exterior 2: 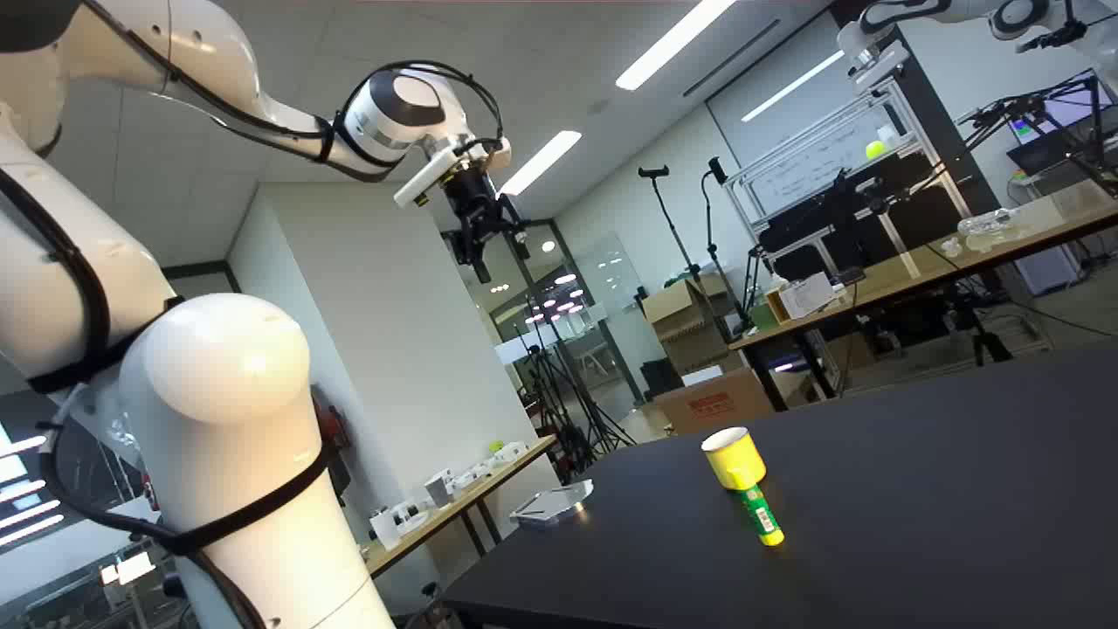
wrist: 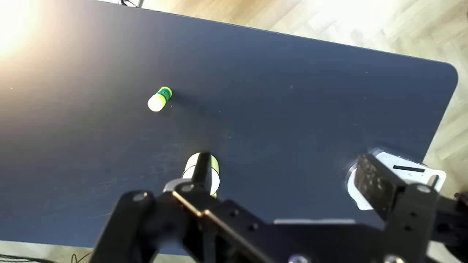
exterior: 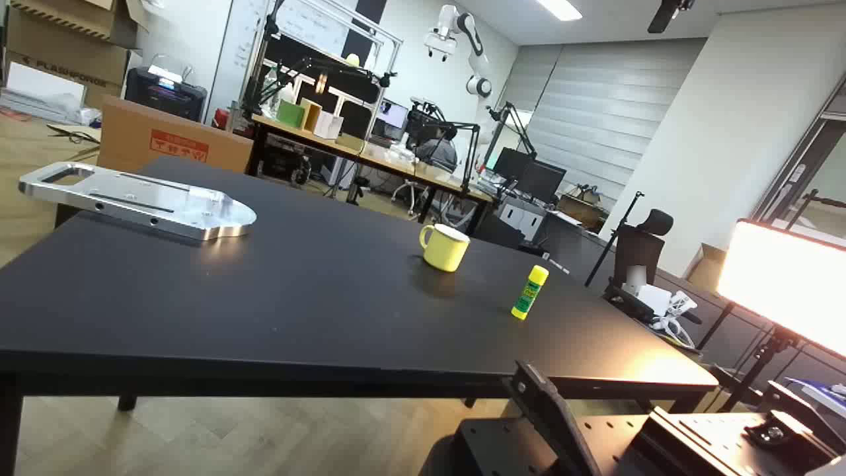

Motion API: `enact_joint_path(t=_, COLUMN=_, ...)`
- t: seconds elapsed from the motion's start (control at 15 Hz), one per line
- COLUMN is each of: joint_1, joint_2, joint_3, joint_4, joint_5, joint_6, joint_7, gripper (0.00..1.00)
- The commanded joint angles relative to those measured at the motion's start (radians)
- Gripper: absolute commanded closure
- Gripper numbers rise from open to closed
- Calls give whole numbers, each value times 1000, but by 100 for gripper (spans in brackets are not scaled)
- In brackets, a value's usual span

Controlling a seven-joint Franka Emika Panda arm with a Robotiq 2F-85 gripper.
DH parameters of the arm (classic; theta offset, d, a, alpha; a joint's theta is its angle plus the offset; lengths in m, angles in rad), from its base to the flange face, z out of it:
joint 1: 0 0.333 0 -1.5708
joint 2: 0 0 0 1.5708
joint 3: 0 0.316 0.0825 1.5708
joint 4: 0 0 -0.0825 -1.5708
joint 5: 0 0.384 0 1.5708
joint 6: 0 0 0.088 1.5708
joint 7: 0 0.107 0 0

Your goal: Pick the object and put it in the cup

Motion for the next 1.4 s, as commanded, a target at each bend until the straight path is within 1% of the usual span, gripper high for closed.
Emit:
enact_joint_path(t=0.0, joint_1=-3, joint_2=1, joint_3=3, joint_4=2, joint_5=1, joint_6=1, joint_7=-1, gripper=0)
enact_joint_path(t=0.47, joint_1=-3, joint_2=1, joint_3=3, joint_4=3, joint_5=1, joint_6=3, joint_7=-1, gripper=0)
enact_joint_path(t=0.67, joint_1=-8, joint_2=-31, joint_3=-14, joint_4=-64, joint_5=-84, joint_6=101, joint_7=-128, gripper=0)
enact_joint_path(t=0.8, joint_1=-35, joint_2=-43, joint_3=-41, joint_4=-129, joint_5=-109, joint_6=231, joint_7=-135, gripper=0)
enact_joint_path(t=1.0, joint_1=-74, joint_2=-33, joint_3=-102, joint_4=-215, joint_5=-65, joint_6=414, joint_7=-120, gripper=0)
enact_joint_path(t=1.2, joint_1=-118, joint_2=11, joint_3=-164, joint_4=-287, joint_5=-39, joint_6=595, joint_7=-105, gripper=0)
enact_joint_path(t=1.33, joint_1=-145, joint_2=60, joint_3=-190, joint_4=-320, joint_5=-16, joint_6=710, joint_7=-81, gripper=0)
